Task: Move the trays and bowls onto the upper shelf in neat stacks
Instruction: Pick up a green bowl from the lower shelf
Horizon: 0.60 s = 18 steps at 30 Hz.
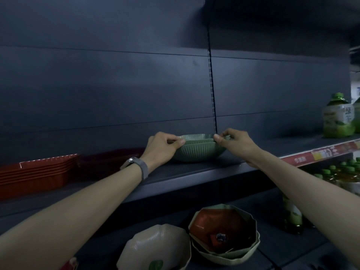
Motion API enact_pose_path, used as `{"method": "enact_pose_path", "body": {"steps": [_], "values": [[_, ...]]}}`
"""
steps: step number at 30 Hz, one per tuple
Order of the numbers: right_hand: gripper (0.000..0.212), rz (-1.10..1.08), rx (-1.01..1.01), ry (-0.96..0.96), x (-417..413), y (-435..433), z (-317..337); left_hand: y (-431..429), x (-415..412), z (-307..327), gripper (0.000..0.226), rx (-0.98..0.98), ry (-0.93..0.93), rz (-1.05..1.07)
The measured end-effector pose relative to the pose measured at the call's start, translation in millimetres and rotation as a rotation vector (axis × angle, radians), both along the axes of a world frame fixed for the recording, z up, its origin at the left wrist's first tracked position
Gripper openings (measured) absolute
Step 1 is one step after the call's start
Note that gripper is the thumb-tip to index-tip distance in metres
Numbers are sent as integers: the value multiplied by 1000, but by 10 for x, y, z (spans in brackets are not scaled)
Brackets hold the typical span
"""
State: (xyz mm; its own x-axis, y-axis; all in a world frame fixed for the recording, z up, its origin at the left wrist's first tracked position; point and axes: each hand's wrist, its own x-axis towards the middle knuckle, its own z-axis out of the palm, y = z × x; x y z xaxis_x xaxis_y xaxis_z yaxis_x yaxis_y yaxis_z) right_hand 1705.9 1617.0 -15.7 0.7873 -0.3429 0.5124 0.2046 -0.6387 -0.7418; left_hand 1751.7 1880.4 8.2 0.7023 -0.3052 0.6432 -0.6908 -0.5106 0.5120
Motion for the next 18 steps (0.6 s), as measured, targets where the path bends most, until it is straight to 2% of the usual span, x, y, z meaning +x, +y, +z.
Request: {"method": "enact_pose_path", "body": {"steps": [2, 5, 9, 18], "values": [[53, 0, -12, -13, -69, 32, 3, -8, -29, -28, 29, 64, 15, 7], [24, 5, -90, -40, -159, 88, -10, 6, -63, -36, 29, 135, 27, 3], [20, -31, -215, -137, -150, 120, -53, 21, -75, -28, 30, 177, 0, 24], [24, -73, -372, -153, -340, 313, -53, 43, -193, 32, 22, 134, -43, 49]]}}
